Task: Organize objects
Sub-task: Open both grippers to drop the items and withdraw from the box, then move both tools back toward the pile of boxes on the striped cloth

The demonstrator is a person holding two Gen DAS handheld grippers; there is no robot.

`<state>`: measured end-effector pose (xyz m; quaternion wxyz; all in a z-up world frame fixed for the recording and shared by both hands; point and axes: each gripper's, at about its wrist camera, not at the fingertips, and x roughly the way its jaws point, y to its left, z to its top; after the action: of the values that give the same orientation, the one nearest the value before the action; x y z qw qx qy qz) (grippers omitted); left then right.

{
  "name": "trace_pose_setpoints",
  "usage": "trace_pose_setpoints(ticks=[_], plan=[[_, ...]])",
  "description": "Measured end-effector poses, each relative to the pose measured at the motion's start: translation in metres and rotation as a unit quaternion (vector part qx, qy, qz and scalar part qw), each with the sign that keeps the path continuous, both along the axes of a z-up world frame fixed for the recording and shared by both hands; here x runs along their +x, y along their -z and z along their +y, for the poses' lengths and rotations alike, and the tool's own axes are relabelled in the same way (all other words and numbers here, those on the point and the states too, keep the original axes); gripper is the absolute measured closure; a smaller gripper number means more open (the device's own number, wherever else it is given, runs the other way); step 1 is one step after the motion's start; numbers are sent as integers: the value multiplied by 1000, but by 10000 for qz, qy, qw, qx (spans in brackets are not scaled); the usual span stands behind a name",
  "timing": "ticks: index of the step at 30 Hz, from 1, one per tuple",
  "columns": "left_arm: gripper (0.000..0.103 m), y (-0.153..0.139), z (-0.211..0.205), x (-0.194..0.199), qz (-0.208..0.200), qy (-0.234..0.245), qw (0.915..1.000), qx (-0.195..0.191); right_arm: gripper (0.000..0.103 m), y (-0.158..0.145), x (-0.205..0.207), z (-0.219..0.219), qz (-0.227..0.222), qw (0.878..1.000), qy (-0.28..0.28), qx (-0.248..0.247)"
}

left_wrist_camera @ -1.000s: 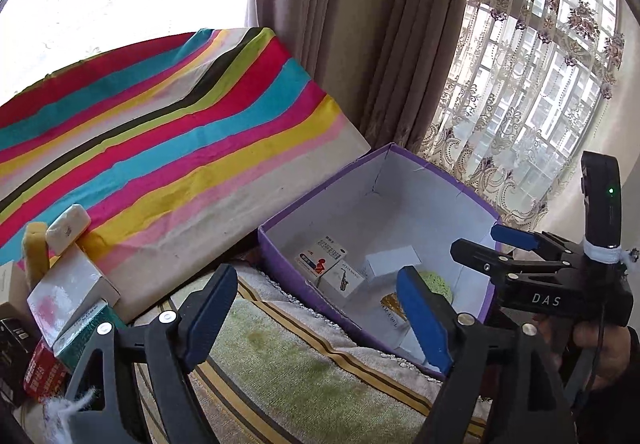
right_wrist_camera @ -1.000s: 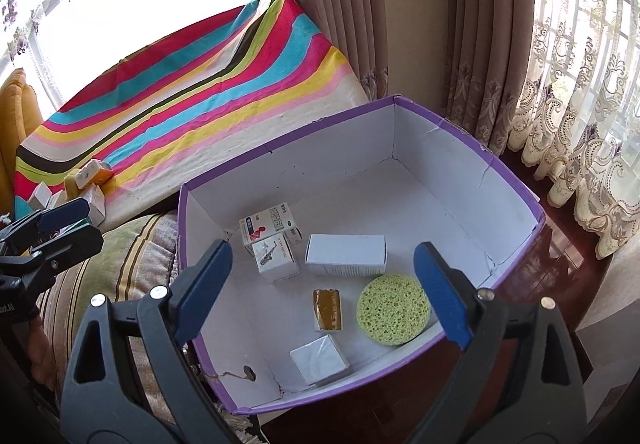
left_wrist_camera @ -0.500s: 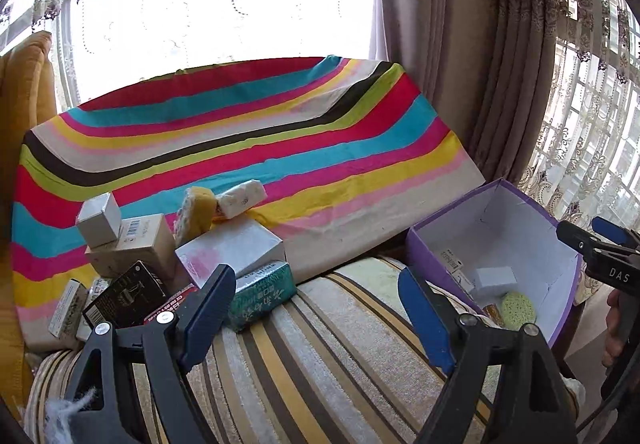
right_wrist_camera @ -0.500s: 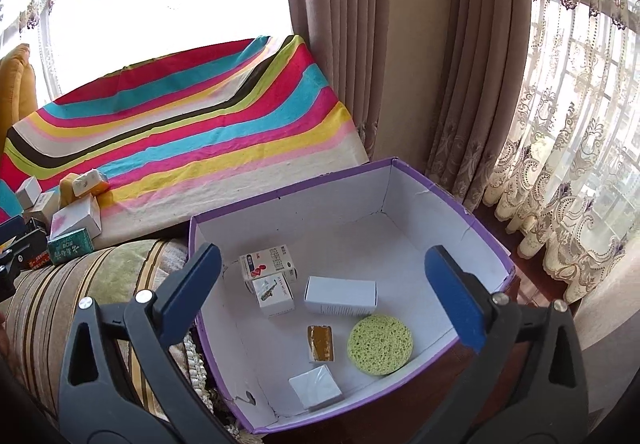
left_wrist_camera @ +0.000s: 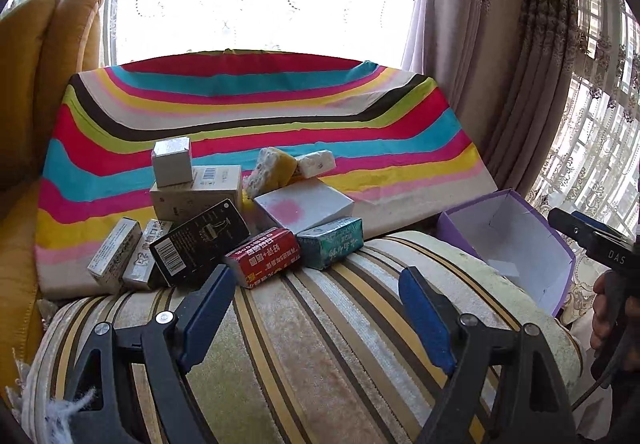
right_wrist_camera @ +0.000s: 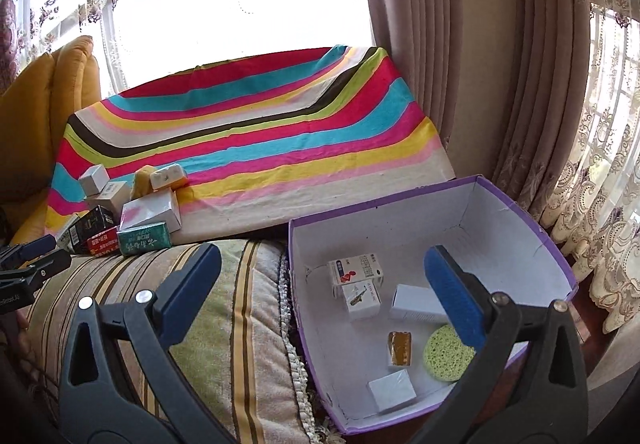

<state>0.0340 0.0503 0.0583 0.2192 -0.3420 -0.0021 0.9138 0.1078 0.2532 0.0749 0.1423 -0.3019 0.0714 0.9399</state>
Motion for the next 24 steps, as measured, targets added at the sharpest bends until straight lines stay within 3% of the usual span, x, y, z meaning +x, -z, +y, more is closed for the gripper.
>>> trace_pose_setpoints(ticks=[11, 24], plan=[[18, 9, -57, 0, -291, -626, 9973, 267, 1, 10, -28, -47, -279, 9945, -899, -456], [18, 18, -115, -11, -571, -1307, 9883, 538, 1, 34, -87, -102, -873, 9750, -1962, -573]])
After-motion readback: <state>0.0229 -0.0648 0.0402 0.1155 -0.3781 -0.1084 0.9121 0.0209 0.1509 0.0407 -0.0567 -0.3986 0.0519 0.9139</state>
